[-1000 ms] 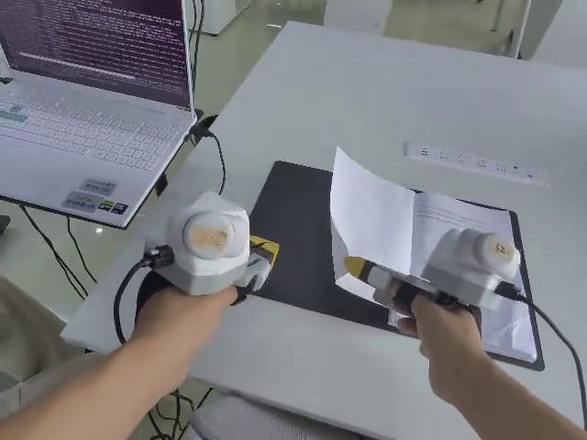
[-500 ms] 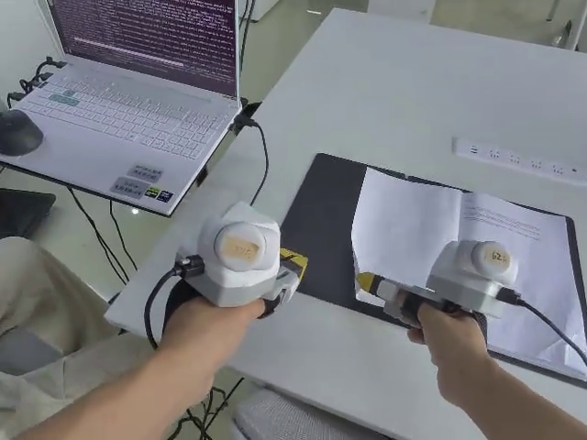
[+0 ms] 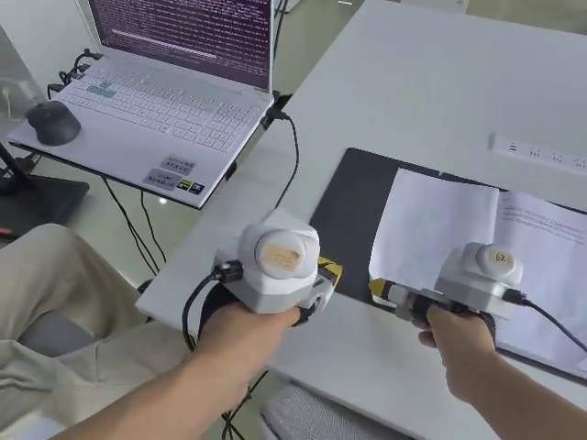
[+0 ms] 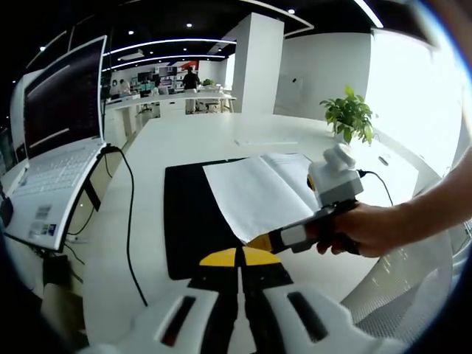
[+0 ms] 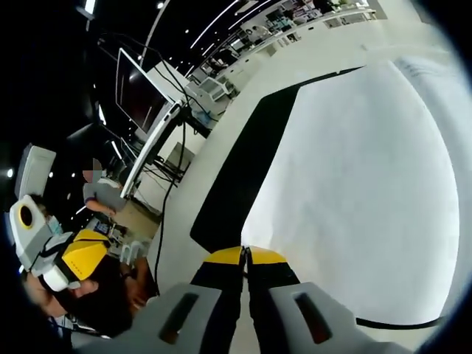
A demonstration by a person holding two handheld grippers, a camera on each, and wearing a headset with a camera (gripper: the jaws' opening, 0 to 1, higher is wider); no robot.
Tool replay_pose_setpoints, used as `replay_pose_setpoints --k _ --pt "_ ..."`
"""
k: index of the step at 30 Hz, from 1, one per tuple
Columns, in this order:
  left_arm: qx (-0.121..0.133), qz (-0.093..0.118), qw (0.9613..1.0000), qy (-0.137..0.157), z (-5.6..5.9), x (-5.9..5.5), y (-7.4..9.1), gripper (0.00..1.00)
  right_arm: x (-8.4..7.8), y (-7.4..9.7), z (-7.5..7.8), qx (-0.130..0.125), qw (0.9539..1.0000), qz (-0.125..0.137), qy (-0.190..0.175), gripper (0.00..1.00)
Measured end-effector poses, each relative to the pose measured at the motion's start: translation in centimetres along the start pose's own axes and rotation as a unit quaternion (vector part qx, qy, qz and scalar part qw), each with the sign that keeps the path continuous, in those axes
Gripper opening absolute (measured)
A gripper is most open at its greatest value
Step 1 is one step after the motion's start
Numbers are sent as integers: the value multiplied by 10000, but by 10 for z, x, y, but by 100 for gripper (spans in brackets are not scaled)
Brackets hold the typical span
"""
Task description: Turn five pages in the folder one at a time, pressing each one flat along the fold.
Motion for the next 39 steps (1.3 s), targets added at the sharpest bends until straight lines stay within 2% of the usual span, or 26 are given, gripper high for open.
replay_pose_setpoints --k 6,10,14,19,23,27,32,37,39 --pt "-29 -41 10000 1 1 -2 -8 0 -2 3 -2 109 9999 20 -44 5" --pt "-84 -90 9999 30 1 -6 -16 0 -1 14 -3 236 9996 100 -102 6" --pt "-177 -103 9997 128 2 -9 -28 0 9 28 2 357 9988 262 -215 6" --pt "-354 -181 9990 226 6 -13 -52 0 25 44 18 391 9973 522 -350 7" --pt "-428 -225 9984 289 7 -14 -69 0 32 52 31 402 9962 621 -463 9" --pt "-570 -136 9976 377 8 -15 -87 0 39 59 42 487 9941 744 -625 8" --pt "-516 -155 9976 432 4 -21 -107 1 49 64 57 624 9912 868 -782 9" --pt "-439 -270 9973 525 -1 -31 -122 1 54 70 72 628 9890 929 -967 8" --pt "-384 -228 9975 555 -3 -34 -125 2 57 70 80 607 9871 961 -1125 8"
Point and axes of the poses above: the centre of the closed fingertips' face, and the gripper's own axes: y roughly backward along the fingers, z roughly to its right, x roughly out of its top, the point moved 6 cm from there along y, roughly backward along the fingers, and after that the axes turned 10 degrees about -x, right-handed, at the moved point
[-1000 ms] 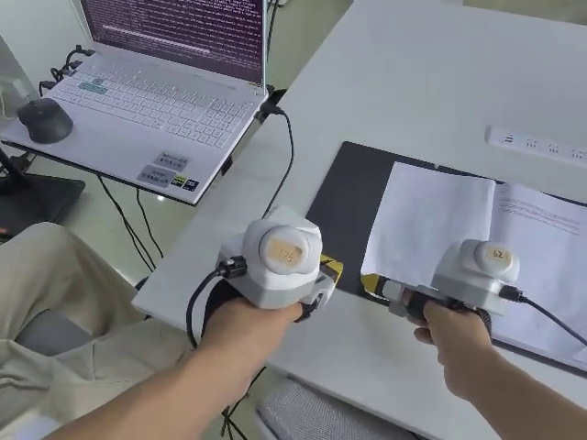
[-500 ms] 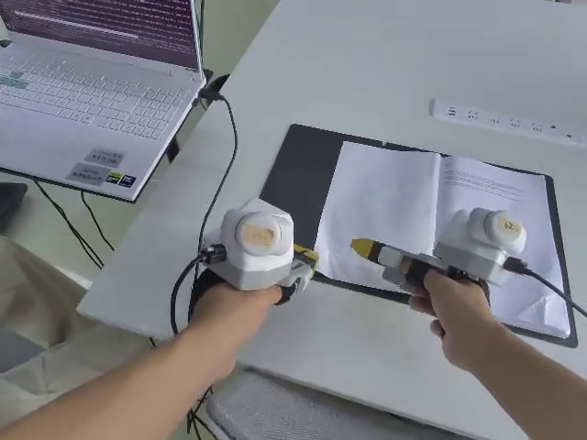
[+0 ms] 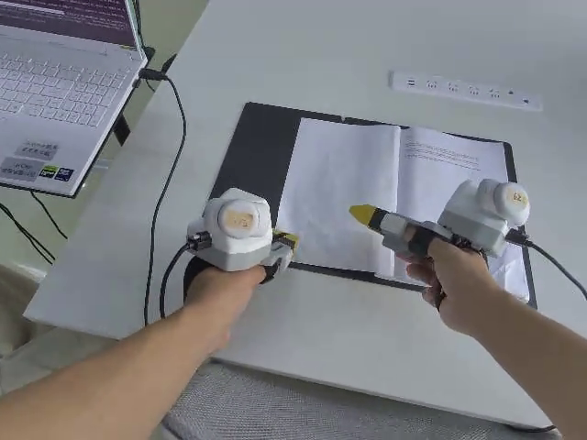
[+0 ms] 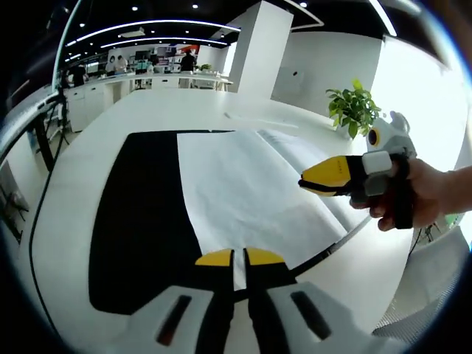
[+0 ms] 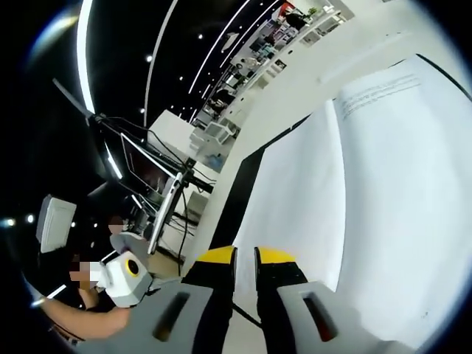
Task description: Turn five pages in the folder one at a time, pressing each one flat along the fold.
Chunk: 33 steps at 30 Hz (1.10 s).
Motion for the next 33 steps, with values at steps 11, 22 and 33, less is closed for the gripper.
replay_pose_setpoints --k 11,22,33 --pt "145 136 9998 -14 -4 -9 -3 0 14 -11 28 171 9919 -19 -1257 9" --pt "237 203 9992 -266 -5 -12 -5 0 23 -23 42 0 9847 -359 -1705 0" --pt "271 243 9984 -425 -3 -14 -4 0 58 -37 58 -38 9724 -282 -2314 0"
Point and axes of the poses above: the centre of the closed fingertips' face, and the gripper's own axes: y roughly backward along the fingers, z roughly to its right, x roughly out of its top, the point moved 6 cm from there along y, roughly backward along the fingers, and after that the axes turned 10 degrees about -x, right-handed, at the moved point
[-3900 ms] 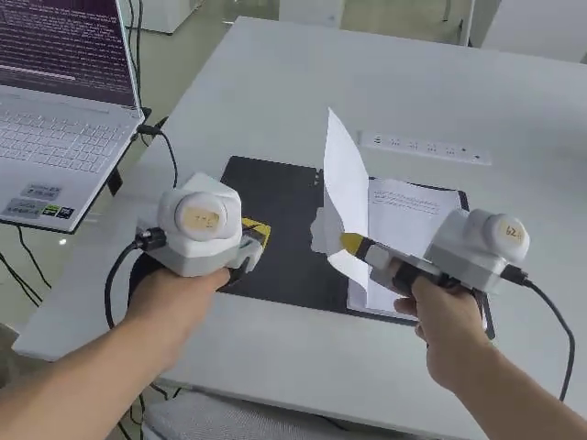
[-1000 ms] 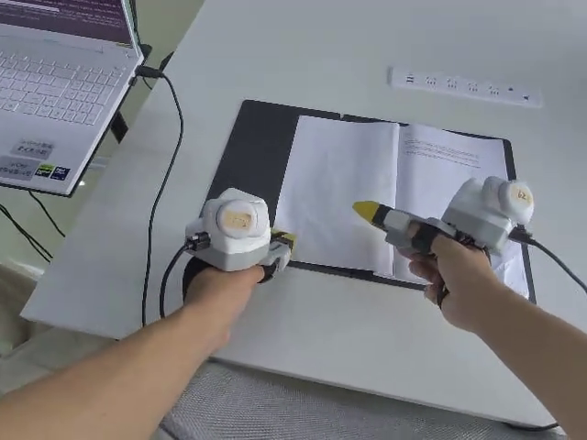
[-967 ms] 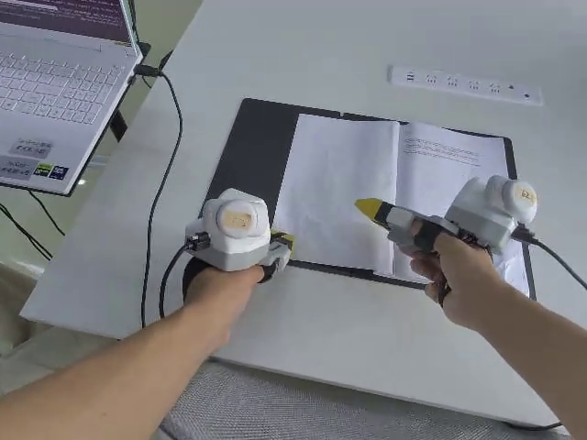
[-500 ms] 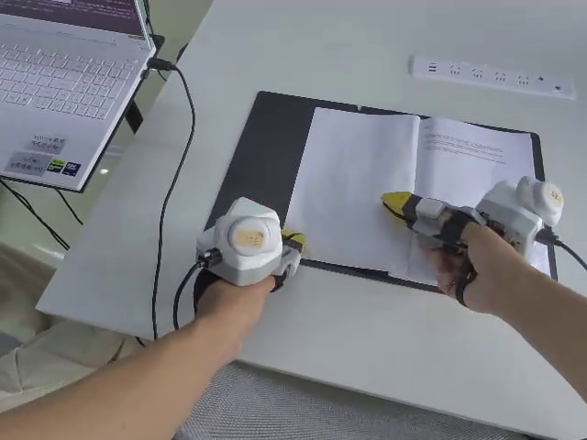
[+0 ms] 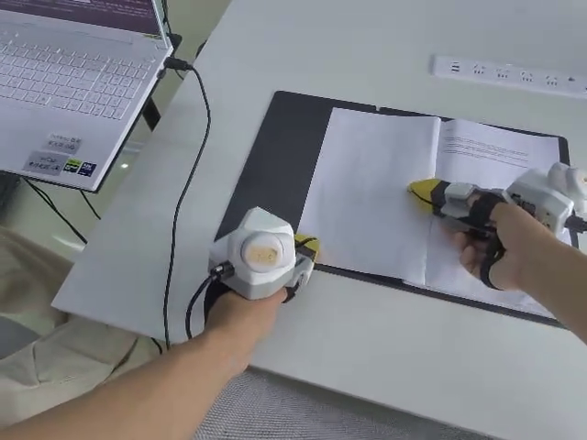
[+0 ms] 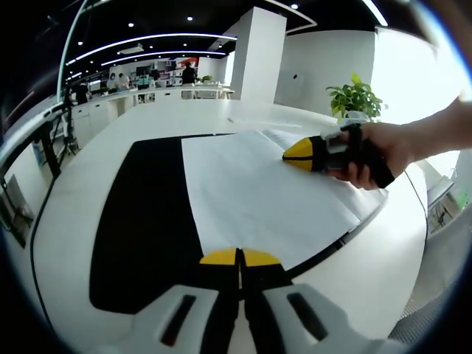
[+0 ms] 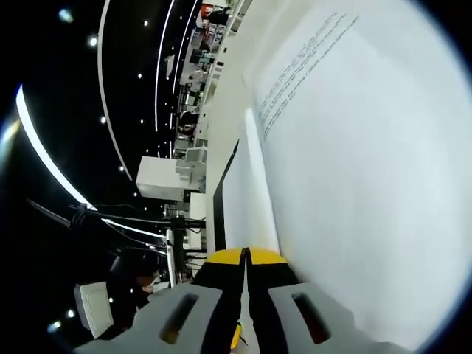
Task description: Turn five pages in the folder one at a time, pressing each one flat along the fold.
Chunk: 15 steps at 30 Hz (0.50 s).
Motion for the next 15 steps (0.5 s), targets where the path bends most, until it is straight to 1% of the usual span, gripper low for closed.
replay_pose_setpoints --k 1,2,3,4,5,7,8,11,14,15 --pt "-5 -3 10000 -14 0 0 0 0 4 -1 0 17 10000 45 -56 0" --pt "-7 -2 10000 -20 0 0 1 0 9 -3 -1 77 9996 94 -237 0" --pt "-8 -1 10000 -20 0 0 1 0 12 -4 -1 83 9995 134 -259 0" --pt "-1 -3 10000 -41 1 0 1 0 21 -8 2 88 9994 178 -267 0" --pt "3 -5 10000 -69 1 0 1 0 22 -9 2 96 9994 180 -271 0" --pt "2 -3 10000 -83 1 0 1 0 31 -13 3 143 9986 245 -449 0" --pt "4 -5 10000 -97 1 0 1 0 38 -17 6 153 9982 272 -512 0" --pt "-6 3 9999 -127 0 0 1 0 46 -22 7 106 9975 335 -619 0" --pt "-3 5 9999 -157 0 0 1 0 48 -25 6 119 9963 359 -777 0" --pt "-4 8 9998 -181 0 0 1 0 52 -28 5 127 9958 382 -825 0"
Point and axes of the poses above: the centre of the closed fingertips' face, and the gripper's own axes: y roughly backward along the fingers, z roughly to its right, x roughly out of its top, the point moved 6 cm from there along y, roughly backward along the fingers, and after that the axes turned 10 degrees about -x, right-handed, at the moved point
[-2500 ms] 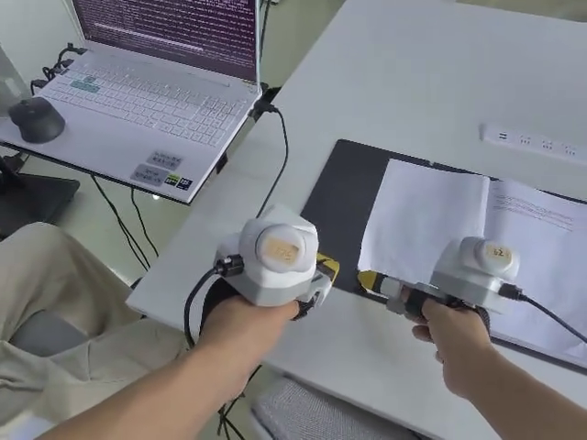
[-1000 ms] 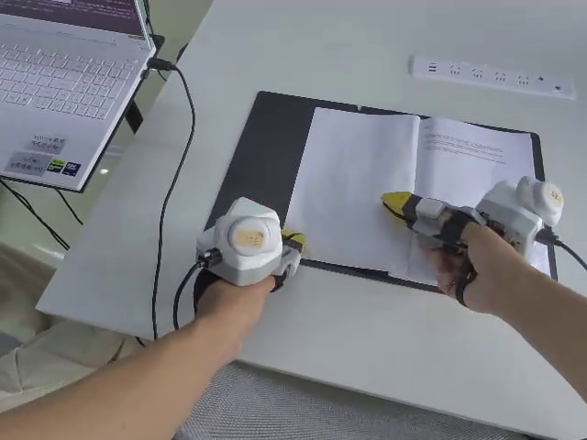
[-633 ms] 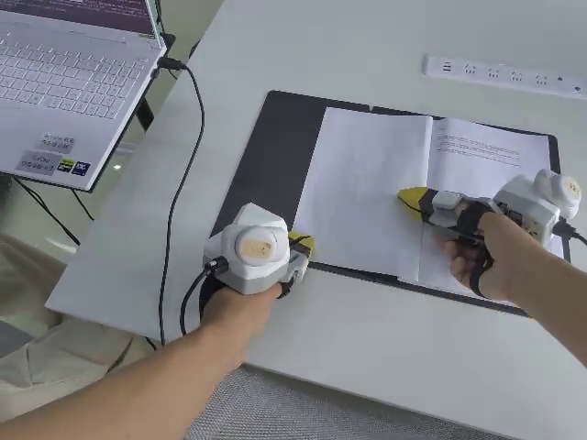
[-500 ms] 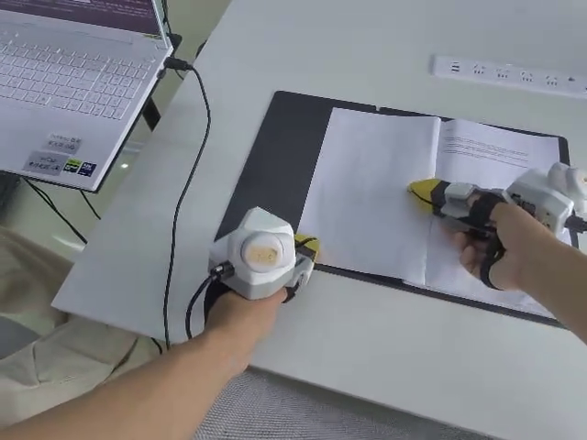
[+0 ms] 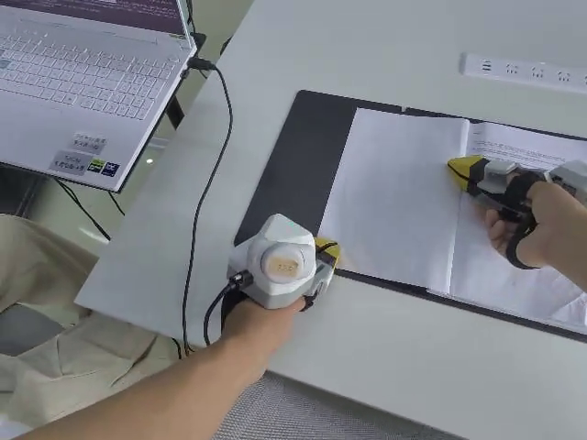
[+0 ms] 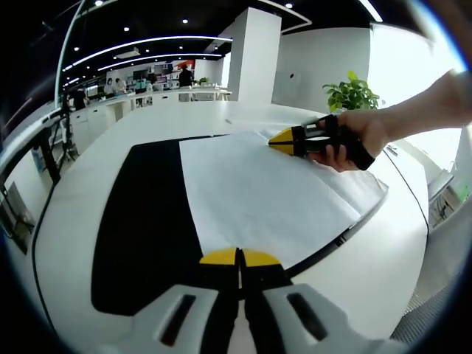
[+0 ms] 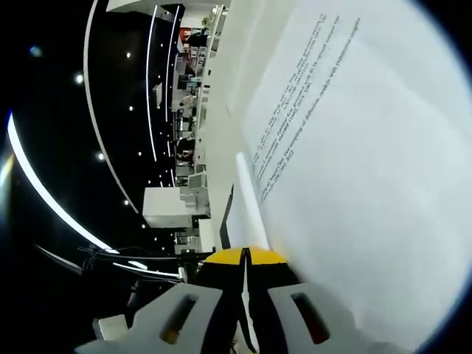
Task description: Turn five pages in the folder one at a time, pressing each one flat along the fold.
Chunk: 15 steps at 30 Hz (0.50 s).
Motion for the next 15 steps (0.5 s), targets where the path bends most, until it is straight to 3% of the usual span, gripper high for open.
replay_pose_setpoints --k 6,9,15 --pt "14 15 10000 -50 1 0 0 0 5 -7 -12 -32 9999 108 -21 0" --pt "19 15 10000 -47 1 0 0 0 17 -16 -16 -159 9997 142 148 0" --pt "11 21 10000 -47 0 -1 0 0 23 -19 -19 -104 9993 293 -189 0"
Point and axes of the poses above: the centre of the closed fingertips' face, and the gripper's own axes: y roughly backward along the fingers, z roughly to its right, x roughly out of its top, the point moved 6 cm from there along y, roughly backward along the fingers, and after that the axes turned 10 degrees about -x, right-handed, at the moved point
